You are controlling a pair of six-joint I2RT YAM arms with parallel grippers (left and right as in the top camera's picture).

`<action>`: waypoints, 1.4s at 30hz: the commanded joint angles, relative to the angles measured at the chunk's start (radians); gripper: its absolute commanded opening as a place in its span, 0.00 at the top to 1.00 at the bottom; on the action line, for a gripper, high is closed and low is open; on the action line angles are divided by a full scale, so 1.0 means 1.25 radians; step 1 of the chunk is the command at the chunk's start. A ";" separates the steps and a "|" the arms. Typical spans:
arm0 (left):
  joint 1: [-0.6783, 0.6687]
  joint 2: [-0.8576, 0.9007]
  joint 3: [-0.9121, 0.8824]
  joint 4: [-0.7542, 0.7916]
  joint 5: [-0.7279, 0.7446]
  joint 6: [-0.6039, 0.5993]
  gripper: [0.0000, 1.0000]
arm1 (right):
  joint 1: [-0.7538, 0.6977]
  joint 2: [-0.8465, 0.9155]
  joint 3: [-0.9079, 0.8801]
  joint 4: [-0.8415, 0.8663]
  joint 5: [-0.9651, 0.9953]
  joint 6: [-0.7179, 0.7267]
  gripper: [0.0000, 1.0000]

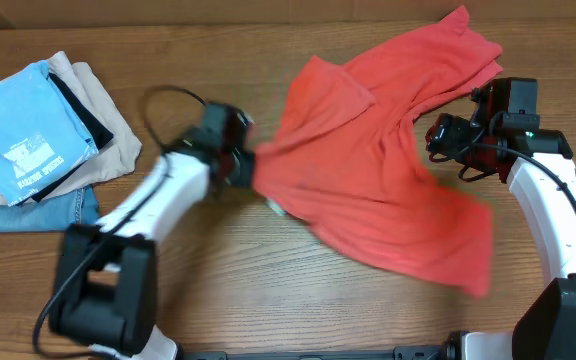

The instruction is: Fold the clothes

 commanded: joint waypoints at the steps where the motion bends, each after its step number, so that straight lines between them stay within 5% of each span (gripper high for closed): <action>1: 0.109 -0.086 0.152 0.000 -0.057 0.018 0.95 | -0.001 -0.007 0.012 0.003 0.013 0.007 0.19; 2: 0.130 -0.086 0.179 -0.008 -0.046 0.006 0.85 | -0.001 -0.007 0.012 0.001 0.013 0.007 0.19; 3: 0.154 -0.085 0.205 -0.019 -0.013 -0.002 0.51 | -0.001 -0.007 0.012 0.000 0.013 0.007 0.19; 4: 0.172 -0.085 0.220 -0.028 0.034 -0.013 0.02 | -0.001 -0.007 0.012 -0.001 0.013 0.007 0.19; 5: 0.183 -0.085 0.225 -0.041 0.076 -0.019 0.00 | -0.001 -0.007 0.012 -0.002 0.013 0.007 0.19; 14: 0.145 -0.040 0.173 -0.385 0.157 -0.023 0.00 | -0.001 -0.007 0.012 -0.002 0.012 0.007 0.18; 18: 0.092 -0.023 0.091 -0.429 0.157 -0.024 0.00 | -0.001 -0.007 0.012 -0.004 0.013 0.006 0.18; 25: -0.004 -0.021 -0.092 -0.332 0.158 -0.113 0.01 | -0.001 -0.007 0.011 -0.005 0.013 0.006 0.18; 33: -0.095 -0.021 -0.220 -0.152 0.154 -0.165 0.16 | -0.001 -0.007 0.011 -0.005 0.013 0.006 0.18; 42: -0.110 -0.021 -0.305 -0.056 0.087 -0.273 0.17 | -0.001 -0.007 0.011 -0.005 0.013 0.006 0.17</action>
